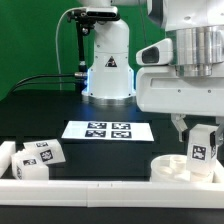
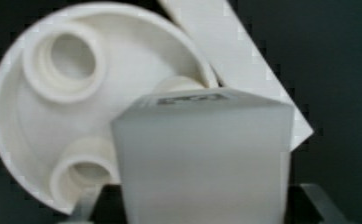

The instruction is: Assemble stool

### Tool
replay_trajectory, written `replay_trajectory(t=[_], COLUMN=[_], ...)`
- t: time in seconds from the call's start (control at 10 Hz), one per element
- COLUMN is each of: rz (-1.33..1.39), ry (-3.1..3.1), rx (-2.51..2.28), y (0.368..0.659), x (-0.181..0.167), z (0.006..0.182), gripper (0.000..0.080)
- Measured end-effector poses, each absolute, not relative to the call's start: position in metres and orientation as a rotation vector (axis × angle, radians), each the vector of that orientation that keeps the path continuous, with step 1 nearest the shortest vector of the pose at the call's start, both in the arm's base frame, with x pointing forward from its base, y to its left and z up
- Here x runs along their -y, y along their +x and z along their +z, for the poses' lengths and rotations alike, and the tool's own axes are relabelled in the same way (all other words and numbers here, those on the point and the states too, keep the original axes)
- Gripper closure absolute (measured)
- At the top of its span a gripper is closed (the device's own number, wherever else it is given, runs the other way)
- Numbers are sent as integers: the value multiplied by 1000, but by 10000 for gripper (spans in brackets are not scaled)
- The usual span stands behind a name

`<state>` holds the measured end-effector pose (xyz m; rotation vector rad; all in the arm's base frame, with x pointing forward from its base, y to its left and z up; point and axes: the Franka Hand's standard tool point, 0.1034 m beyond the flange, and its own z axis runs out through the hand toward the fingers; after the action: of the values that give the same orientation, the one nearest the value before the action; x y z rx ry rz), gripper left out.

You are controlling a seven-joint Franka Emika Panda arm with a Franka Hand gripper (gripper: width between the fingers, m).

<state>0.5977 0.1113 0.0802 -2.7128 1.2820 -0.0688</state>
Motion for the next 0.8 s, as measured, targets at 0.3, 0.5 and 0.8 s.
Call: replay_trajectory(t=[0.3,0.5,0.8], rz=[-38,-26,-55], ry=[-2461,-2404,-2622], rx=[-1684,-1743,-1407], y=[596,595,597], x=[-113,-113,-108], z=[80,79,82], gripper=[463,459,252])
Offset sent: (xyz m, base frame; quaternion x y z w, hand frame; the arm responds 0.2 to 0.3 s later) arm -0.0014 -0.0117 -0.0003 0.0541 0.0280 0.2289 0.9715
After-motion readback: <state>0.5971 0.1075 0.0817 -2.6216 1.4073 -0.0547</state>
